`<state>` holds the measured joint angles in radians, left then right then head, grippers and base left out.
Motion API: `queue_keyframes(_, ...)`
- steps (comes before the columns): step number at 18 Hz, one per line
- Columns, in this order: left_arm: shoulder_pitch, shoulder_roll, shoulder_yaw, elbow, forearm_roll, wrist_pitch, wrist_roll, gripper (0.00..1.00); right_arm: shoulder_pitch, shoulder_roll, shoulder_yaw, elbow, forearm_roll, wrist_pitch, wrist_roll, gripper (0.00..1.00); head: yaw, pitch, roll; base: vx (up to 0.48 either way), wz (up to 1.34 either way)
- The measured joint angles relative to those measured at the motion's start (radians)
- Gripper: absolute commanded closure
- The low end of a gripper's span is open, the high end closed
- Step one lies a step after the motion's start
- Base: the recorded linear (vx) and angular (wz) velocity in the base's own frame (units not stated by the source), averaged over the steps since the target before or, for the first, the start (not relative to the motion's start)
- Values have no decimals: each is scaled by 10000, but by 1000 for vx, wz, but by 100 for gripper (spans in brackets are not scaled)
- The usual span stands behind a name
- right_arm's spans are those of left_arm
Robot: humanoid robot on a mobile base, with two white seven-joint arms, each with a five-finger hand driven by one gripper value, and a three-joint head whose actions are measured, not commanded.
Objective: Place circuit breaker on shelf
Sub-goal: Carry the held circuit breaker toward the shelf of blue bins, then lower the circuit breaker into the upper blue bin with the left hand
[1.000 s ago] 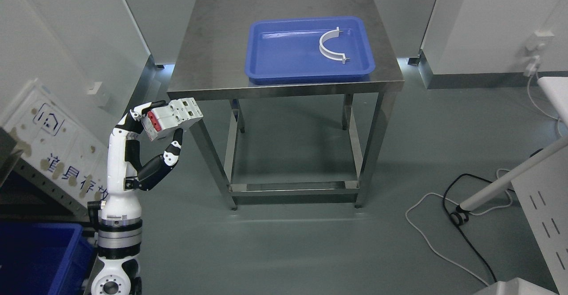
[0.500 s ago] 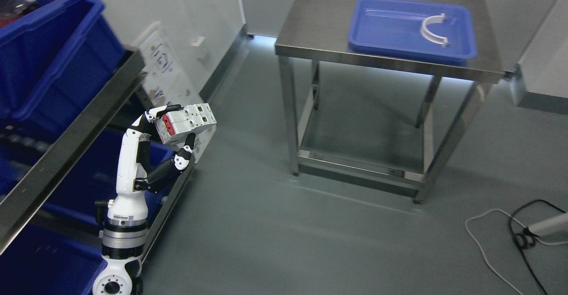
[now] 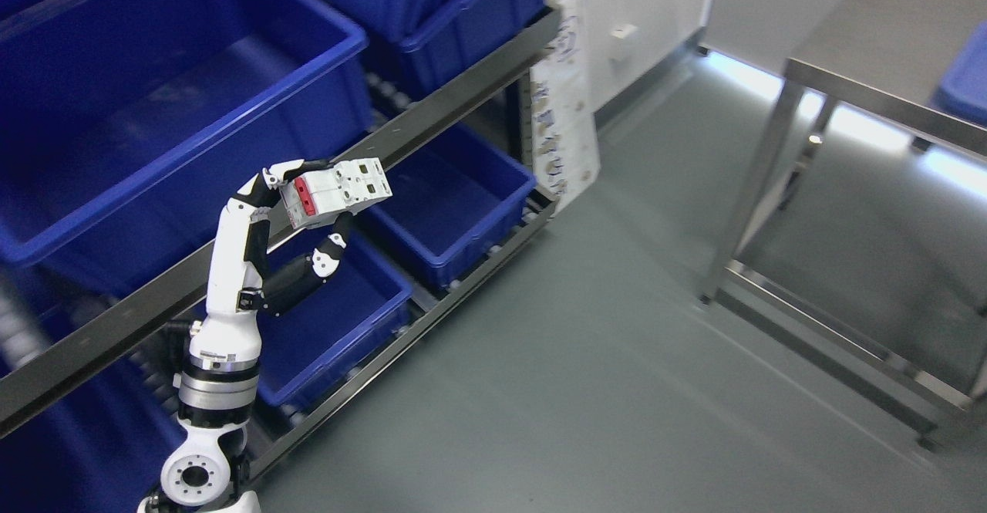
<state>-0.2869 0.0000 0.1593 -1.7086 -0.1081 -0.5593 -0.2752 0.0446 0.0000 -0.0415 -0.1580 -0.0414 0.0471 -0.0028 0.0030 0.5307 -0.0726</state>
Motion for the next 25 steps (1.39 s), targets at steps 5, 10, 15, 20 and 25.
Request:
queue_keyframes(5, -1240, 1, -19, 2, -46, 781, -709, 87, -1, 0, 0, -1, 0, 0, 2, 0, 0, -4, 0, -99, 1075)
queue_keyframes(10, -2112, 286, -9, 25, -224, 1270, -1185, 87, -1, 0, 0, 0, 0, 0, 4, 0, 0, -3, 0, 71, 499)
queue_keyframes(15, -2620, 949, 129, 51, -314, 1763, -1260, 87, -2, 0, 0, -1, 0, -1, 4, 0, 0, -8, 0, 106, 619)
queue_keyframes(20, -3816, 1586, 194, 671, -1094, 2179, -1671, 87, -2, 0, 0, -1, 0, 0, 3, 0, 0, -8, 0, 170, 526)
queue_keyframes(25, -5503, 1942, -133, 1869, -2289, 2651, -2583, 87, -1, 0, 0, -1, 0, -1, 15, 0, 0, -8, 0, 196, 214)
